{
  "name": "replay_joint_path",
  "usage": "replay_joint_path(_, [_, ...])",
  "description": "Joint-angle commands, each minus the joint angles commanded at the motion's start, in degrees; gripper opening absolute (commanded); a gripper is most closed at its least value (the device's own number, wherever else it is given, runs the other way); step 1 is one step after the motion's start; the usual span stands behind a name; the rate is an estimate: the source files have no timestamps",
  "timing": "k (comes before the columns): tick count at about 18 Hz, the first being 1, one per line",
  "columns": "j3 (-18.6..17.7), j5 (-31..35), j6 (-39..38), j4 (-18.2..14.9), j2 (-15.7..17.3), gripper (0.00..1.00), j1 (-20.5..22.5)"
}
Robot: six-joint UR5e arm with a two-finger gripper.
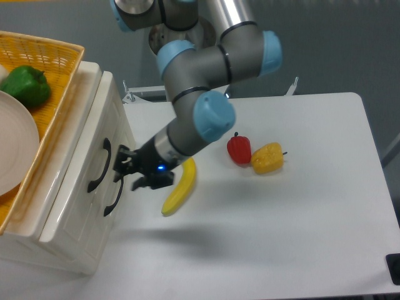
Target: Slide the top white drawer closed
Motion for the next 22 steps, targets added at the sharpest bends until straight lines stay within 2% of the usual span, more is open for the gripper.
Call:
replay_joint_path(3, [1.7,3.3,0.1,0.2,0.8,1.0,3.0])
replay_joint_path(6, [3.4,10.1,0.4,0.4,1.8,1.0,6.4])
replay_joint_path(9, [2.9,18.1,0.4,4.5,2.0,1.0,8.4])
replay_joint_path(13, [2.9,22.5,0.7,8.0,0.6,1.0,10.8])
replay_joint_path(17, [2.5,25.3,10.9,8.5,0.0,1.0,13.3])
replay_joint_path(22, [1.7,29.4,24.6,8.6,0.1,1.0,14.2])
